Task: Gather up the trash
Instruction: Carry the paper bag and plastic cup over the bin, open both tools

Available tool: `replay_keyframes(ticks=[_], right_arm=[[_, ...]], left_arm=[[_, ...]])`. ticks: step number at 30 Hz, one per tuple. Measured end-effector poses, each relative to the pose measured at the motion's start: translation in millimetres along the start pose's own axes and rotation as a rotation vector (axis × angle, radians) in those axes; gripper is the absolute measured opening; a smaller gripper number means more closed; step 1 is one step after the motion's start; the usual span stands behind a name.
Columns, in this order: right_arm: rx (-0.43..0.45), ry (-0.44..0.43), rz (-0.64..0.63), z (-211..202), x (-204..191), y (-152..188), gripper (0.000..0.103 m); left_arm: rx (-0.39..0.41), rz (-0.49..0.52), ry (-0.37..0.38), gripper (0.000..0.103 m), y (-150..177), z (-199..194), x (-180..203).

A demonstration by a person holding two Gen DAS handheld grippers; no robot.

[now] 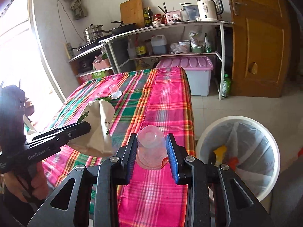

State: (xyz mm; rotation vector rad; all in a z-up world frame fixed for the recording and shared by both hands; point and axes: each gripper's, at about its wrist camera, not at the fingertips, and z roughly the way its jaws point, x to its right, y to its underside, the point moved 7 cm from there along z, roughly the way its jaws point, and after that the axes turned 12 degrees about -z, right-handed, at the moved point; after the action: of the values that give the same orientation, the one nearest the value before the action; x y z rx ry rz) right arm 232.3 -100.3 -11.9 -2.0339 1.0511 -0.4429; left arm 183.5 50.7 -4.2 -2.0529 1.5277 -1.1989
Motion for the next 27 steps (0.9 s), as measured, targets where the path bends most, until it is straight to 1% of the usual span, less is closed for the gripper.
replay_keyframes(ticks=[14, 27], right_arm=[[0.021, 0.082, 0.111, -35.3, 65.0, 28.3, 0.032], [0.017, 0.135, 0.19, -47.3, 107.2, 49.9, 0.032]], left_arm=[[-0.057, 0.102, 0.072, 0.016, 15.8, 29.8, 75.4], [-0.104, 0.161, 0.109, 0.016, 27.9, 61.8, 118.2]])
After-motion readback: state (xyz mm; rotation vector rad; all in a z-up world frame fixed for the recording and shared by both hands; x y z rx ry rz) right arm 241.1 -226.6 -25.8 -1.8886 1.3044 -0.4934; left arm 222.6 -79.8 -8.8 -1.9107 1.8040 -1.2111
